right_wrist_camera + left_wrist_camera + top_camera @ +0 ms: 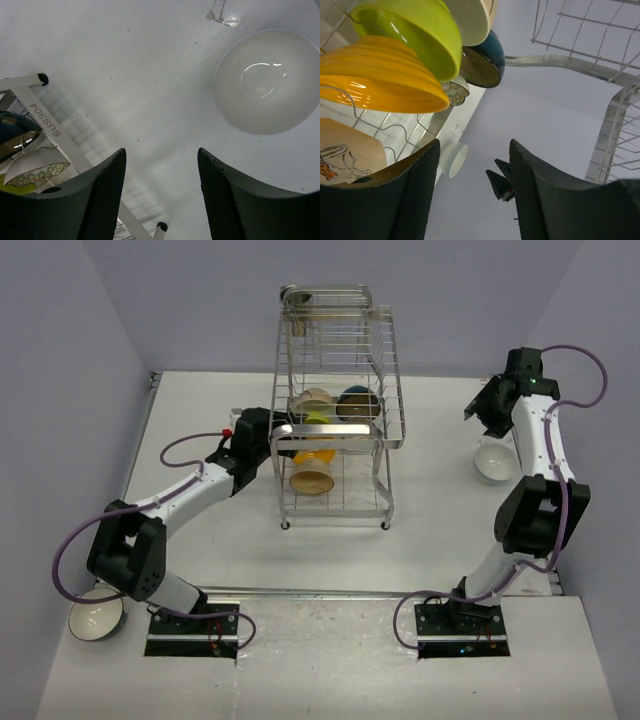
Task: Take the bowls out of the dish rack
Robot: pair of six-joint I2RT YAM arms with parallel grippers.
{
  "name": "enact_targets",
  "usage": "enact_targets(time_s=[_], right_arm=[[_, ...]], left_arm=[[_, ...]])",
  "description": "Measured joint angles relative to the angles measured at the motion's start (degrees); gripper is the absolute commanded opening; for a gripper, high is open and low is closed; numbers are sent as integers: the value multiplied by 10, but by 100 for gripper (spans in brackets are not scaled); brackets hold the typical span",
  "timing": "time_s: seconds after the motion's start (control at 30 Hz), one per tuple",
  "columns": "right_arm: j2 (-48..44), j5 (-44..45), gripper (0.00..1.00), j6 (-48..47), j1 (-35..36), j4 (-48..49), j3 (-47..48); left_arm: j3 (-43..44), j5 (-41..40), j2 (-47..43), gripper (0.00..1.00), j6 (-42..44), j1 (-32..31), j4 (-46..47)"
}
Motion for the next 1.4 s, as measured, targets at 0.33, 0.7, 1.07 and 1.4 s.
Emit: enact_targets(time_s=[0.33, 0.7, 1.07, 1.4], right_arm=[[-77, -26, 60, 8, 16, 15, -22], [-128, -53, 60, 13, 44, 42, -69], [-128, -223, 59, 33, 44, 96, -136], [-127, -405, 54, 174, 72, 228, -199]], left_arm=[[0, -54, 9, 57, -37, -17, 0], [-33, -72, 13, 58, -51, -33, -2], [-86, -44, -18, 59, -46, 40, 5], [-109, 22, -12, 60, -38, 104, 55]])
